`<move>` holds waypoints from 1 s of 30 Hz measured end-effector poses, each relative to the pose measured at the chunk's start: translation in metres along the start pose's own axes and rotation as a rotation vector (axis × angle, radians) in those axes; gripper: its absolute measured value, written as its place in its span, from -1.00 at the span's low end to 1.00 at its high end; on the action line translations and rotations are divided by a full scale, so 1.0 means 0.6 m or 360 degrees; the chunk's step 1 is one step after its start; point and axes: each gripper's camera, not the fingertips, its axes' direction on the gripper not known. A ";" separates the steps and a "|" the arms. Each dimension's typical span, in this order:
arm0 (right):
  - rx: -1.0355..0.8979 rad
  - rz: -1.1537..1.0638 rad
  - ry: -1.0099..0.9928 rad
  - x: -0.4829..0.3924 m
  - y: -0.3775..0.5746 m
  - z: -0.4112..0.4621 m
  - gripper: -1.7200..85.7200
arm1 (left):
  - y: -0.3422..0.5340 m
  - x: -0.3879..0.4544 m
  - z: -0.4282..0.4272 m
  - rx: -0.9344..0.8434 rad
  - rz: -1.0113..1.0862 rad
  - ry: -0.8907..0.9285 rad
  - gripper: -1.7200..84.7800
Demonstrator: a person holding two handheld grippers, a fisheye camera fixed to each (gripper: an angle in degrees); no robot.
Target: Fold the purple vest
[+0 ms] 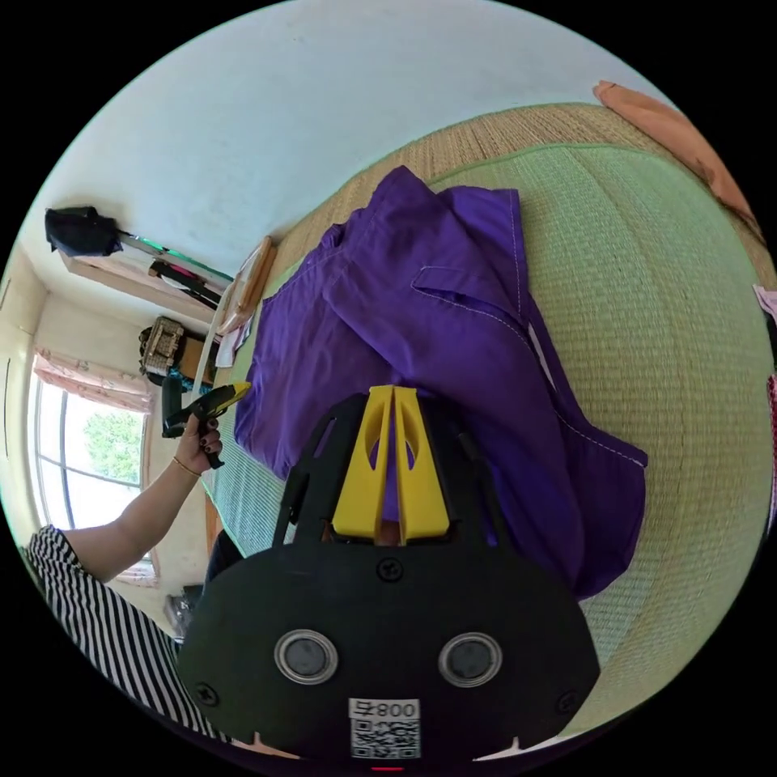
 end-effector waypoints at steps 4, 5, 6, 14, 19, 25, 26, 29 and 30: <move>0.0077 -0.0197 0.0064 -0.079 -0.007 -0.007 -0.88 | -0.027 -0.001 -0.029 0.0059 0.0083 -0.0100 -0.81; 0.0083 -0.0247 0.0113 -0.103 -0.016 -0.002 -0.85 | -0.033 -0.003 -0.032 0.0066 0.0082 -0.0127 -0.80; 0.0080 -0.0278 0.0139 -0.116 -0.021 0.002 -0.83 | -0.045 -0.007 -0.038 0.0084 0.0082 -0.0163 -0.78; -0.0022 -0.0578 0.0515 -0.237 -0.080 0.108 -0.76 | -0.129 -0.058 -0.061 0.0189 -0.0053 -0.0332 -0.74; -0.0059 -0.0619 0.0663 -0.256 -0.087 0.160 -0.75 | -0.159 -0.113 -0.063 0.0219 -0.0214 -0.0313 -0.74; -0.0066 -0.0599 0.0717 -0.244 -0.067 0.192 -0.76 | -0.155 -0.147 -0.057 0.0150 -0.0220 -0.0351 -0.84; -0.0059 -0.0598 0.0713 -0.240 -0.060 0.192 -0.77 | -0.153 -0.148 -0.057 0.0142 -0.0212 -0.0358 -0.86; -0.0045 -0.0591 0.0663 -0.228 -0.044 0.183 -0.83 | -0.134 -0.150 -0.069 0.0161 -0.0156 -0.0369 -0.91; -0.0039 -0.0588 0.0652 -0.225 -0.040 0.179 -0.85 | -0.124 -0.151 -0.077 0.0180 -0.0142 -0.0357 -0.92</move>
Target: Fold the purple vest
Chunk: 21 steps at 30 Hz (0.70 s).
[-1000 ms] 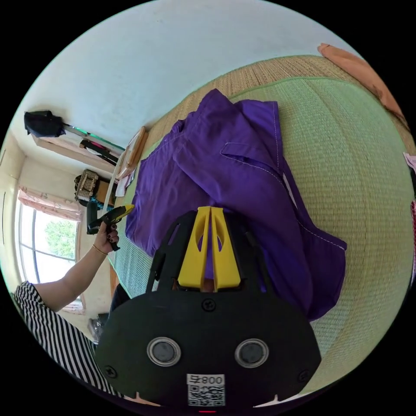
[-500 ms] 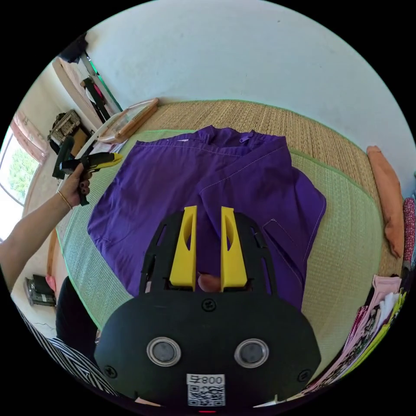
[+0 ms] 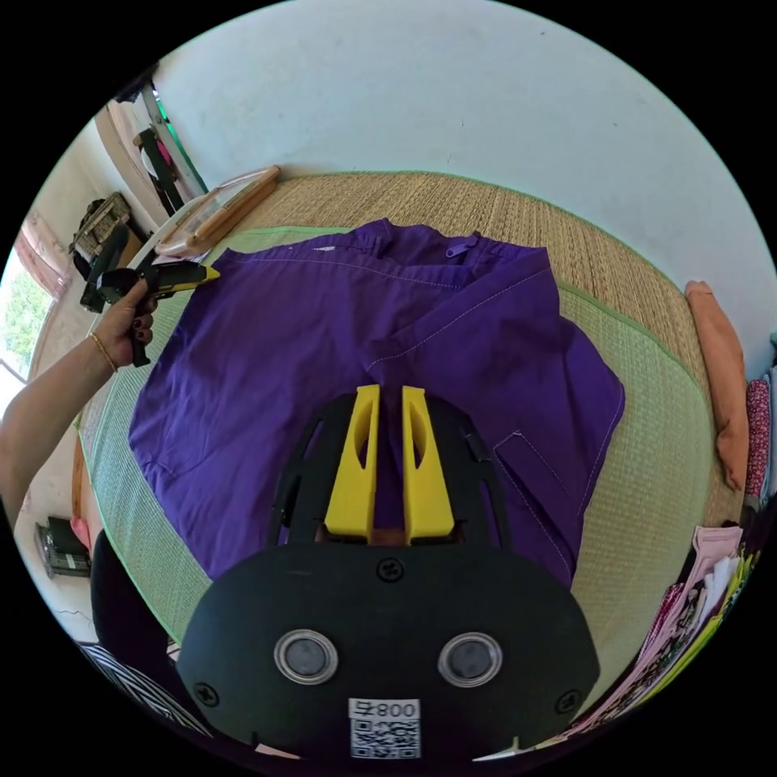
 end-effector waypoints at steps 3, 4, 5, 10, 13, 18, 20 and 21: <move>0.0022 0.0026 -0.0034 0.016 0.024 -0.016 -0.91 | 0.024 -0.013 -0.024 0.0048 0.0017 0.0073 -0.94; 0.0034 0.0024 -0.0058 0.023 0.035 -0.024 -0.92 | 0.034 -0.019 -0.034 0.0063 0.0017 0.0094 -0.94; 0.0049 0.0033 -0.0079 0.031 0.047 -0.034 -0.93 | 0.040 -0.022 -0.040 0.0077 0.0021 0.0107 -0.94; 0.0160 0.0092 -0.0218 0.079 0.103 -0.094 -0.94 | 0.094 -0.036 -0.094 0.0137 0.0097 0.0237 -0.94; 0.0167 0.0079 -0.0240 0.101 0.139 -0.116 -0.95 | 0.131 -0.039 -0.124 0.0154 0.0156 0.0285 -0.95; 0.0208 0.0077 -0.0324 0.133 0.215 -0.141 -0.95 | 0.202 -0.049 -0.173 0.0180 0.0225 0.0472 -0.95; 0.0289 0.0074 -0.0382 0.158 0.262 -0.179 -0.95 | 0.232 -0.053 -0.198 0.0200 0.0258 0.0521 -0.95; 0.0317 0.0075 -0.0406 0.166 0.275 -0.192 -0.95 | 0.253 -0.054 -0.216 0.0203 0.0298 0.0558 -0.95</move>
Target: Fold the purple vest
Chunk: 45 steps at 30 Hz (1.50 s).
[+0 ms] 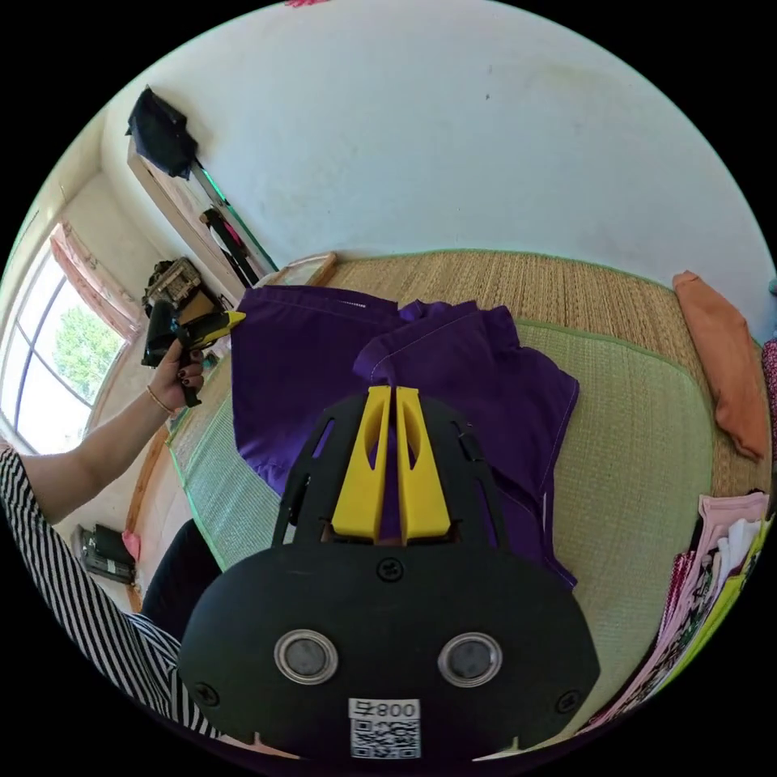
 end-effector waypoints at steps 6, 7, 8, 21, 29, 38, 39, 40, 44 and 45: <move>0.0327 0.0048 -0.0246 0.067 0.157 -0.227 -0.95 | 0.133 0.042 -0.126 0.0090 0.0162 0.0261 -0.95; 0.0376 0.0069 -0.0285 0.082 0.201 -0.272 -0.95 | 0.170 0.051 -0.154 0.0105 0.0197 0.0310 -0.95; 0.0415 0.0098 -0.0330 0.097 0.248 -0.315 -0.95 | 0.189 0.055 -0.168 0.0109 0.0214 0.0332 -0.95; 0.0210 0.0881 -0.0553 0.283 0.823 -0.404 -0.94 | 0.658 0.062 -0.301 -0.0466 -0.0043 0.0096 -0.94; 0.0064 0.1371 -0.0722 0.404 1.027 -0.347 -0.93 | 0.761 0.076 -0.307 -0.0666 -0.0172 -0.0073 -0.93; 0.0186 0.1575 -0.0775 0.453 1.143 -0.371 -0.95 | 0.789 0.144 -0.317 -0.0609 -0.0111 -0.0167 -0.81; 0.0207 0.1585 -0.0777 0.454 1.149 -0.374 -0.95 | 0.787 0.148 -0.309 -0.0604 -0.0130 -0.0196 -0.80; 0.0249 0.1591 -0.0778 0.455 1.158 -0.383 -0.96 | 0.784 0.150 -0.302 -0.0591 -0.0160 -0.0240 -0.79; 0.0316 0.1504 -0.0766 0.449 1.156 -0.411 -0.96 | 0.774 0.149 -0.286 -0.0530 -0.0280 -0.0378 -0.78; 0.0323 0.1486 -0.0766 0.447 1.153 -0.414 -0.96 | 0.772 0.147 -0.281 -0.0519 -0.0326 -0.0434 -0.77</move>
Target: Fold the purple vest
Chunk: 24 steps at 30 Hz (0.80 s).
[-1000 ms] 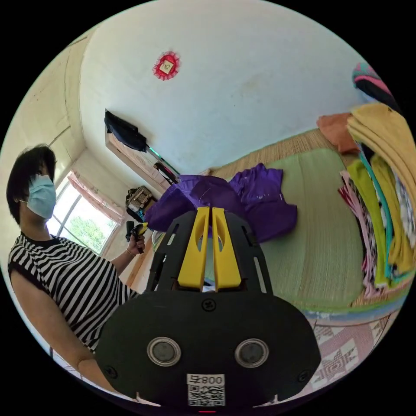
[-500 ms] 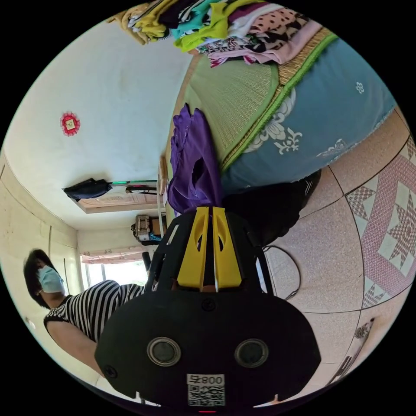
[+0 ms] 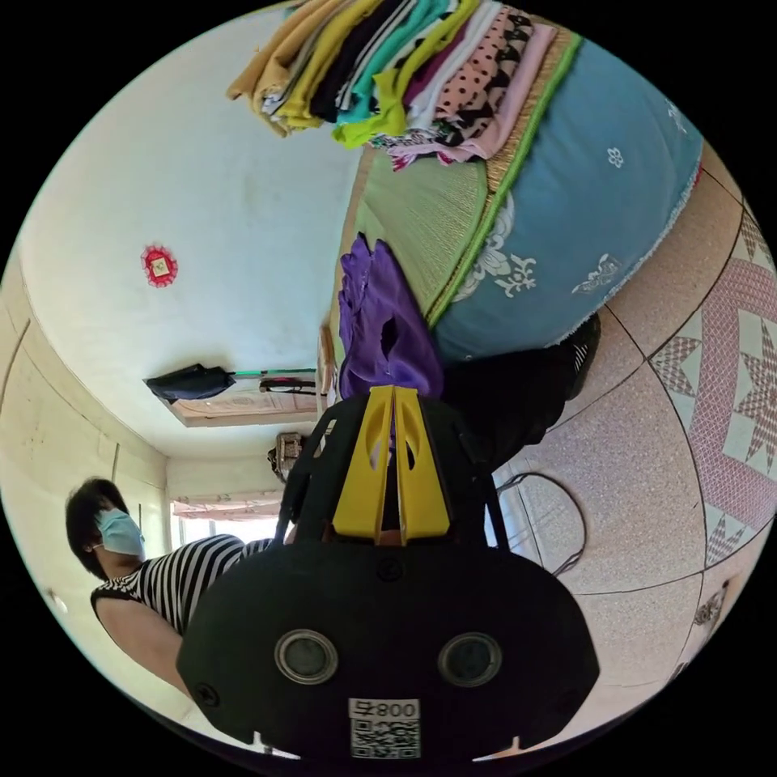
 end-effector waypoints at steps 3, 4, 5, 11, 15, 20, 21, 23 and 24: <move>0.0002 -0.0075 -0.0026 -0.021 -0.003 0.003 -0.96 | -0.011 0.003 0.014 -0.0015 -0.0110 -0.0077 -0.77; -0.0004 -0.0098 -0.0042 -0.028 -0.005 0.009 -0.96 | -0.015 0.004 0.022 -0.0036 -0.0156 -0.0089 -0.77; -0.0010 -0.0115 -0.0059 -0.035 -0.007 0.016 -0.96 | -0.017 0.004 0.026 -0.0046 -0.0180 -0.0092 -0.77; -0.0149 -0.0222 -0.0054 -0.083 -0.012 0.075 -0.96 | -0.021 0.029 0.053 -0.0109 -0.0296 -0.0153 -0.86; -0.0221 -0.0279 -0.0040 -0.112 -0.011 0.110 -0.96 | -0.013 0.059 0.042 -0.0088 -0.0236 -0.0139 -0.93; -0.0274 -0.0295 -0.0046 -0.144 -0.014 0.151 -0.96 | 0.006 0.123 0.003 0.0054 -0.0049 0.0007 -0.95; -0.0278 -0.0297 -0.0046 -0.149 -0.014 0.155 -0.96 | 0.012 0.144 -0.006 0.0089 0.0012 0.0094 -0.95; -0.0296 -0.0303 -0.0050 -0.167 -0.018 0.173 -0.96 | 0.022 0.186 -0.017 0.0123 0.0139 0.0232 -0.95; -0.0299 -0.0306 -0.0050 -0.172 -0.019 0.177 -0.96 | 0.028 0.220 -0.019 0.0107 0.0248 0.0312 -0.95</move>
